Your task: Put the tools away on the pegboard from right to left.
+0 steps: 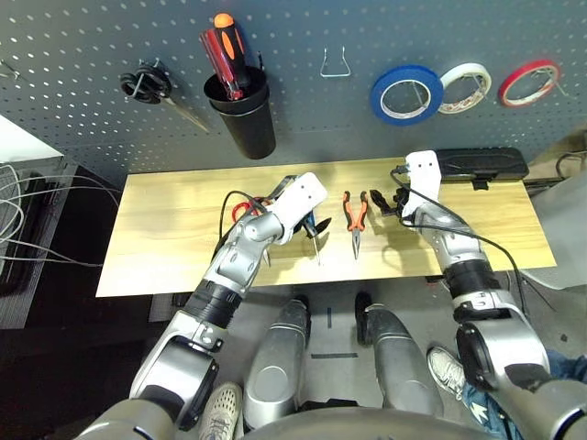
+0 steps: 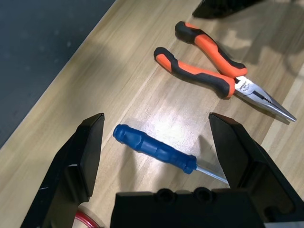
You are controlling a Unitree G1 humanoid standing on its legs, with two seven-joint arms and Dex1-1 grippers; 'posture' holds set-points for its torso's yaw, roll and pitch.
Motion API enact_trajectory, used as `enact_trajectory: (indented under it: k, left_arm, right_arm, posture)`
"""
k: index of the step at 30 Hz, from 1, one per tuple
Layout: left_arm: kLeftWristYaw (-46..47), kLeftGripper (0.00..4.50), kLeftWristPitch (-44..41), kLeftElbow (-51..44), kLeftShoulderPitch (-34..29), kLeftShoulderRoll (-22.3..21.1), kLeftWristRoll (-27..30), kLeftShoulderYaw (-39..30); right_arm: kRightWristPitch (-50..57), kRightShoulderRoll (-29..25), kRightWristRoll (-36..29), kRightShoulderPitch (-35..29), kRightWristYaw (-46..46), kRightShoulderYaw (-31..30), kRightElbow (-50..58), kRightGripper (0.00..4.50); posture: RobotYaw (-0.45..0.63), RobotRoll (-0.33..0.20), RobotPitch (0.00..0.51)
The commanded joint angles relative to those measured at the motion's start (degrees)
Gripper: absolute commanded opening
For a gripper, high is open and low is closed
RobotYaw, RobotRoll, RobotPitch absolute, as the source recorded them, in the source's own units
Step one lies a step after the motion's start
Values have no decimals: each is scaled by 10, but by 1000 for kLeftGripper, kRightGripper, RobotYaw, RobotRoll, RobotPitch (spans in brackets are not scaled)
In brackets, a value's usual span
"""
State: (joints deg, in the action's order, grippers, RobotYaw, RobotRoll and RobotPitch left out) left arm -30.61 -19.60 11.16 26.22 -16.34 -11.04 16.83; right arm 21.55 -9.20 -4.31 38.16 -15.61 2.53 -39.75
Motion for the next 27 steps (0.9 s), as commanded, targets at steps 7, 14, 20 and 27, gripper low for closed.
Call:
enact_trajectory:
  k: [7, 14, 20, 27]
  left_arm:
    - [-1, 4500, -37, -57, -40, 2, 0, 9]
    - [2, 4500, -45, -70, -43, 0, 2, 6]
    - [2, 4500, -39, -67, -43, -3, 6, 4]
    - [7, 4500, 6, -65, -45, -5, 20, -12]
  right_arm:
    - [19, 13, 15, 33, 11, -13, -85, 4483]
    - [68, 14, 27, 61, 59, -6, -139, 3186]
    - [79, 16, 18, 80, 86, 16, -174, 950]
    - [107, 10, 3, 79, 60, 25, -111, 409]
  posture:
    - [224, 0, 384]
    - [227, 0, 378]
    - [220, 0, 364]
    - [201, 0, 334]
